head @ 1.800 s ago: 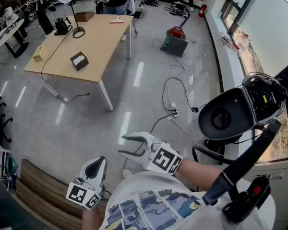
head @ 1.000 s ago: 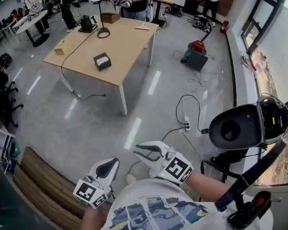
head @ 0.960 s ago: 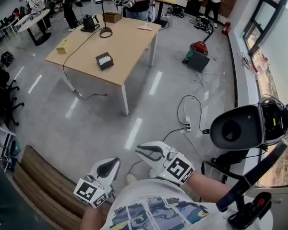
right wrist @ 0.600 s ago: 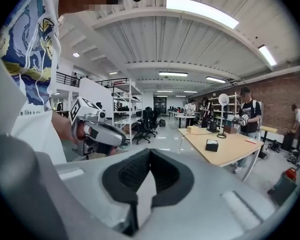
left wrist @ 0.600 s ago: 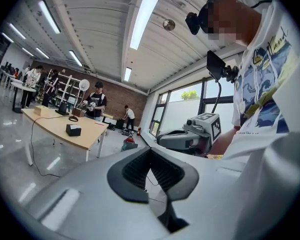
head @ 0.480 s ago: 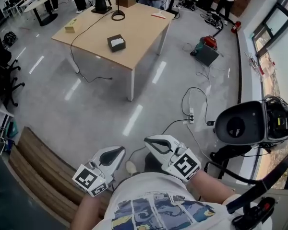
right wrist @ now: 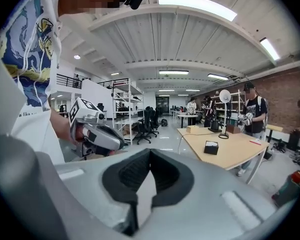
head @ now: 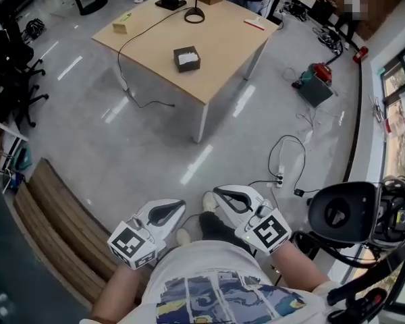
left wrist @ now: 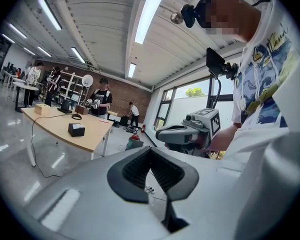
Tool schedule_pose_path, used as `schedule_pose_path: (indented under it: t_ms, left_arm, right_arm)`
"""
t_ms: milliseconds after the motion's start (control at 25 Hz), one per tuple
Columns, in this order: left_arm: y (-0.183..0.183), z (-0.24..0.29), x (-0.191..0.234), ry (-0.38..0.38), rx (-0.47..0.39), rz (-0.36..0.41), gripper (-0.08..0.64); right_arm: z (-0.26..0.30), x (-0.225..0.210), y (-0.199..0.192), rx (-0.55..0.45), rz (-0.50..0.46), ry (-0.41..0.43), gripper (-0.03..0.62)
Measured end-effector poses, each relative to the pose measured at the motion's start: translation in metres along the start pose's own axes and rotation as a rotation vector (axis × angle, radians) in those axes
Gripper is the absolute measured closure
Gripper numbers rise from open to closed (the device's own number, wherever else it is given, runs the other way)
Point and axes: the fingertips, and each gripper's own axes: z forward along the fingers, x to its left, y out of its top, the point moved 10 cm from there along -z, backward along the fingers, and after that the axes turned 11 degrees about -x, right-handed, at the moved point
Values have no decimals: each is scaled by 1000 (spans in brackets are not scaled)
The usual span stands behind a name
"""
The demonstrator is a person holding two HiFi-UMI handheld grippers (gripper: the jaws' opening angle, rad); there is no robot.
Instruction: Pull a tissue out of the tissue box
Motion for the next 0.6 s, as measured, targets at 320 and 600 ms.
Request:
schedule_pose_path:
  t_ms: [320, 600]
  left_arm:
    - [23, 90, 53, 70, 17, 82, 557]
    - [36, 145, 93, 120, 18, 108, 557]
  right_arm:
    - [29, -110, 1, -24, -5, 66, 589]
    - [49, -185, -4, -9, -18, 106, 589]
